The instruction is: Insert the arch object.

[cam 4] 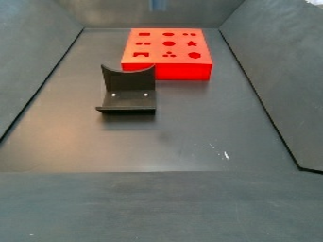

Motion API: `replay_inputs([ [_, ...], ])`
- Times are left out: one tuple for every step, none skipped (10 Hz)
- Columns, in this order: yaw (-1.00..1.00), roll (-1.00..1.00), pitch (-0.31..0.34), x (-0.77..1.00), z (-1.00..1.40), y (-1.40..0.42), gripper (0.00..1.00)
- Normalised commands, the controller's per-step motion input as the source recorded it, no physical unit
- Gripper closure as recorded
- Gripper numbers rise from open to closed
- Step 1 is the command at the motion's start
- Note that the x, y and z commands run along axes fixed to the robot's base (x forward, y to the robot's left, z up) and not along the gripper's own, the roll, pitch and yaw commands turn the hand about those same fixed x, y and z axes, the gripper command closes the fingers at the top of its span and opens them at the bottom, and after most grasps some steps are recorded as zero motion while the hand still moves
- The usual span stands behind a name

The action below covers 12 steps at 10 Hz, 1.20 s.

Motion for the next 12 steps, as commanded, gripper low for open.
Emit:
replay_inputs([
  [-0.16, 0.07, 0.051, 0.89, -0.45, 0.26, 1.0],
  [-0.17, 0.08, 0.023, 0.87, -0.43, 0.24, 1.0],
  [-0.19, 0.09, 0.009, 0.87, -0.39, 0.22, 1.0],
  [-0.23, 0.1, 0.0, 0.82, -0.36, 0.15, 1.0],
  [-0.24, 0.11, 0.0, 0.74, -0.3, 0.07, 1.0],
  [-0.27, 0.11, -0.043, 0.61, -0.28, 0.0, 1.0],
  [-0.25, 0.1, -0.079, 0.55, -0.26, 0.0, 1.0],
  [-0.22, 0.09, -0.084, 0.5, -0.25, 0.0, 1.0],
  [-0.16, 0.06, -0.09, 0.34, -0.26, 0.01, 1.0],
  [-0.03, 0.0, -0.107, 0.1, -0.3, 0.09, 1.0],
  [0.0, -0.04, -0.144, 0.0, -0.27, 0.1, 1.0],
  [0.0, -0.09, -0.176, -0.04, -0.23, 0.12, 1.0],
])
